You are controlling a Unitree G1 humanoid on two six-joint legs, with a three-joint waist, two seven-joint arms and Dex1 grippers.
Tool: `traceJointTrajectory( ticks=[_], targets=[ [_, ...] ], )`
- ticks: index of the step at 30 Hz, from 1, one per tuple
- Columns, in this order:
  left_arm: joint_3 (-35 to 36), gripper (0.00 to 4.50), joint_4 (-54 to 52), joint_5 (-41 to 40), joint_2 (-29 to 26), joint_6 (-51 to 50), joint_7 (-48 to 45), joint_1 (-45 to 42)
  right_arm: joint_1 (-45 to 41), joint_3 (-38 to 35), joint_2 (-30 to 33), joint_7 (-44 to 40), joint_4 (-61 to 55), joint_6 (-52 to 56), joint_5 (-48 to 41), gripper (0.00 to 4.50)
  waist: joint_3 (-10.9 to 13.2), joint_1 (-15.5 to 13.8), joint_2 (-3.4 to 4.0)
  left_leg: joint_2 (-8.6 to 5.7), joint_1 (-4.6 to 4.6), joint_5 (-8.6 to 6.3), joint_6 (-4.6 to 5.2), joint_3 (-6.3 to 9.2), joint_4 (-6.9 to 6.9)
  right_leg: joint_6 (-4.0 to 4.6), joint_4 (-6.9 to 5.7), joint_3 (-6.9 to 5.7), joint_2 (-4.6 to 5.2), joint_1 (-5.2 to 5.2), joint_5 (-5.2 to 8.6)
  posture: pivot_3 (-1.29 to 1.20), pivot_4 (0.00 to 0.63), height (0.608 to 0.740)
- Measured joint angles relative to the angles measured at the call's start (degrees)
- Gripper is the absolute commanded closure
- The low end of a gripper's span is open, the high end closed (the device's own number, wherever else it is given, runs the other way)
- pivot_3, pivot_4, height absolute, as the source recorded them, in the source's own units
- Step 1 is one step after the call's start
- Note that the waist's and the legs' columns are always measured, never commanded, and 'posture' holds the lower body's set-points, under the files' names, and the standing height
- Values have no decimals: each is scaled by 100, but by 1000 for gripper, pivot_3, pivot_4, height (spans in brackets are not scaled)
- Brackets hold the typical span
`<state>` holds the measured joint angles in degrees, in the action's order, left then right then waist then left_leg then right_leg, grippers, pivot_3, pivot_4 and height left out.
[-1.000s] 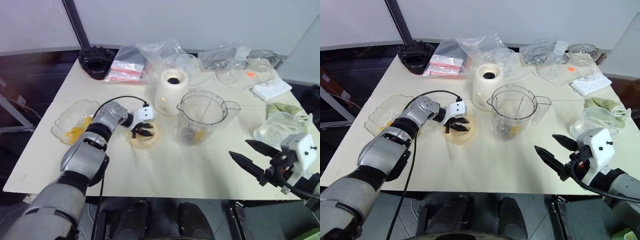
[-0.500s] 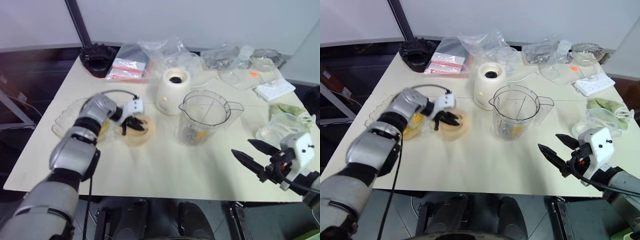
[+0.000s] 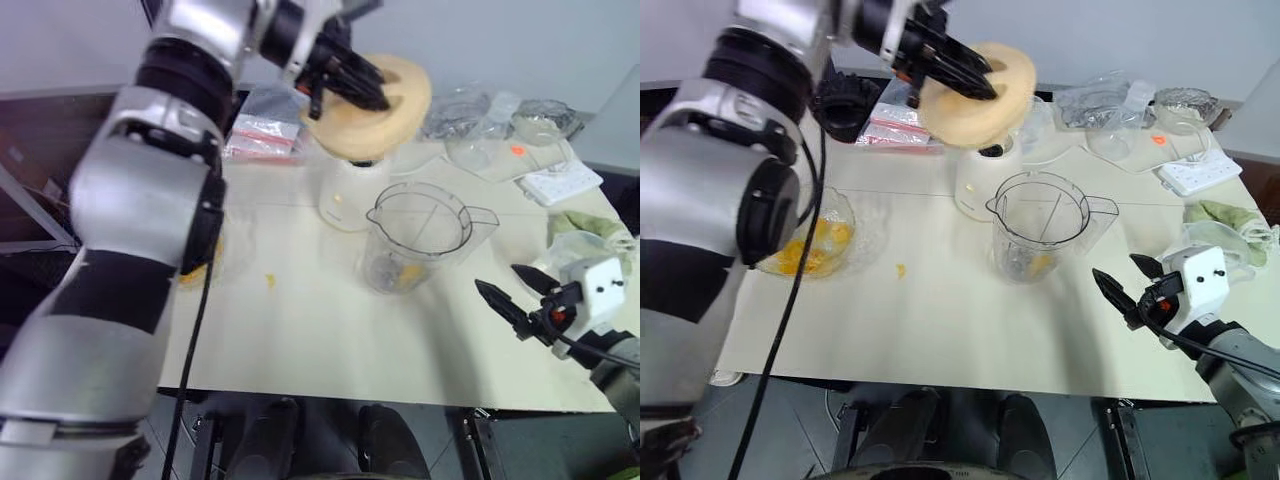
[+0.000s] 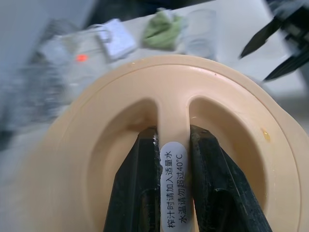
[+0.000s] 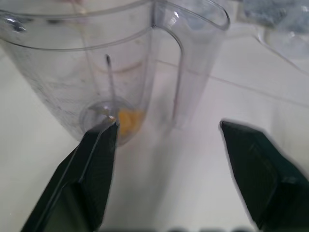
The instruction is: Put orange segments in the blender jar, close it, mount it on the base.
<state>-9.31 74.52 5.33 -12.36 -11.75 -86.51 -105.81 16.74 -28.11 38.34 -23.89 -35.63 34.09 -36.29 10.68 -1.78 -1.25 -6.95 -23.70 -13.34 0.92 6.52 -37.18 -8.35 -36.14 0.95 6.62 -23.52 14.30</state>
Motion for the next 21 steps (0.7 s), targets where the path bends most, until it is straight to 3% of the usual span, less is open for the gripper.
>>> traceJointTrajectory(
  ticks=[9, 21],
  targets=[
    [-108, 4245, 183, 285, 966, 33, 396, 44, -284, 576, -731, 591, -38, -264, 664, 980, 3, 120, 14, -8, -1, 0, 0, -3, 9, -5, -4, 7, 7, -8, 3, 0, 150, 740],
    [-155, 4245, 257, 539, 1468, 50, 770, 468, -180, 716, -1123, 846, -165, -438, 1046, 980, 3, 111, 19, -10, 0, 0, 0, -2, 4, -4, -11, 8, 7, -7, 3, 0, 150, 740]
  ],
)
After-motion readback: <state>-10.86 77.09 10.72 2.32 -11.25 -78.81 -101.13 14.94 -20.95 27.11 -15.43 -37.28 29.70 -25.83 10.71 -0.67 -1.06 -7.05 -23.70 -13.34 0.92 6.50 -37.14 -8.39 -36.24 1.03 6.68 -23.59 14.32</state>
